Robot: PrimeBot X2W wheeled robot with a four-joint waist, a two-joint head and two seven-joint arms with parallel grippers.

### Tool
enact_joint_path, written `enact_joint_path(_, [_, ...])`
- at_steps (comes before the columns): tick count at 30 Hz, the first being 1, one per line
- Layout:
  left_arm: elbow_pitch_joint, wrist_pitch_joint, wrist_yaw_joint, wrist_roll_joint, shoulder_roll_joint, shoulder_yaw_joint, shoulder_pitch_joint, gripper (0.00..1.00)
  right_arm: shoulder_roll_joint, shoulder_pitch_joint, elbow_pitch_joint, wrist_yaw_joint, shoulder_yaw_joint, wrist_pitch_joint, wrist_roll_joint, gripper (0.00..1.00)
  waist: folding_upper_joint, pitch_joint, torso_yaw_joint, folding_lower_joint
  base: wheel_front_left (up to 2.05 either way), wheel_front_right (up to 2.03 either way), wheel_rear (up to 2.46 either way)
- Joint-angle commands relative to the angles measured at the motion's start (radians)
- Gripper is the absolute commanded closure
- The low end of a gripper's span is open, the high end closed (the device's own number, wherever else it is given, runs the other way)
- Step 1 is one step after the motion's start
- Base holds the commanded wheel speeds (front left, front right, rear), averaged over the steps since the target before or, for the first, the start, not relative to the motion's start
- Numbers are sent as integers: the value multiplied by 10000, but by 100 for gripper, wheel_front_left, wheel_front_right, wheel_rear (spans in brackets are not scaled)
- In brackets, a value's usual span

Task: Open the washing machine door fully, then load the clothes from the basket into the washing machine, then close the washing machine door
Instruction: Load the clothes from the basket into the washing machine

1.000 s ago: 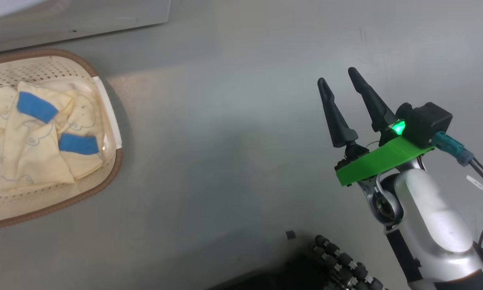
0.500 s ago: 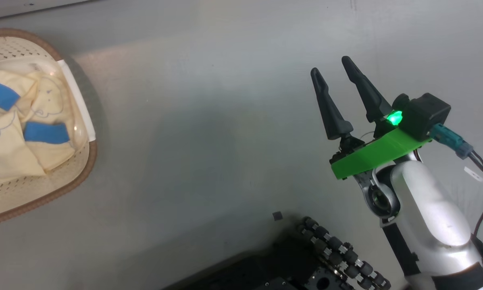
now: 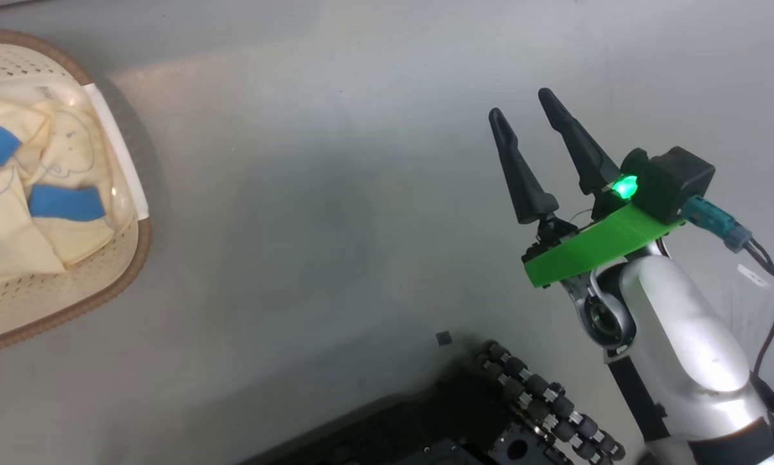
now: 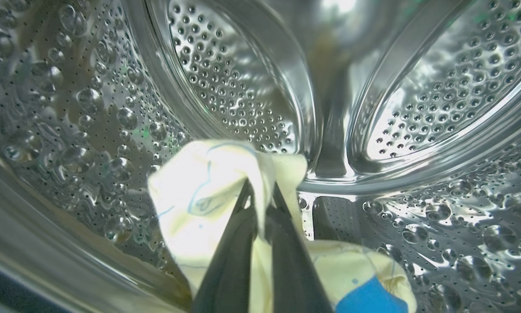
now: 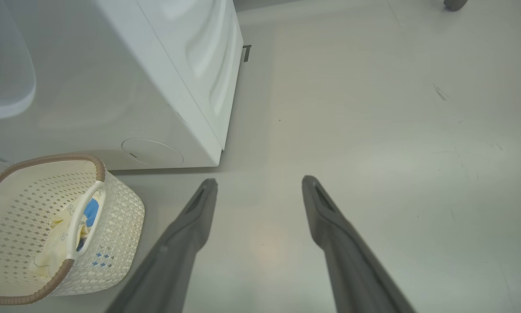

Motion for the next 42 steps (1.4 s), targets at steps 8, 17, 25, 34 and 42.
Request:
enact_joint_path(8, [259,753,-318,-311,108,37,-534,0,-3,163,-59,102,115,-95,70,0,-1,-59,61,0,0,0,0])
enact_joint_path(17, [427,1254,-492,-594,-196,-91,-362,0,-2,164,-5,102,-32,-95,14,0,-1,-317,341,0,0,0,0])
enact_joint_path(25, [398,522,-674,-972,-560,-25,724,0,-166,238,-100,102,-377,-95,-194,0,-1,-822,820,0,0,0,0])
enact_joint_path(34, [-62,-1024,-566,-1416,-934,220,2747,0,-373,469,-151,102,-779,-95,-394,0,-1,-1629,1309,0,0,0,0])
enact_joint_path(42, [-1800,-1964,97,-1608,-1297,476,5455,0,-532,848,-192,102,-1197,-95,-575,0,-1,-2498,1793,0,0,0,0])
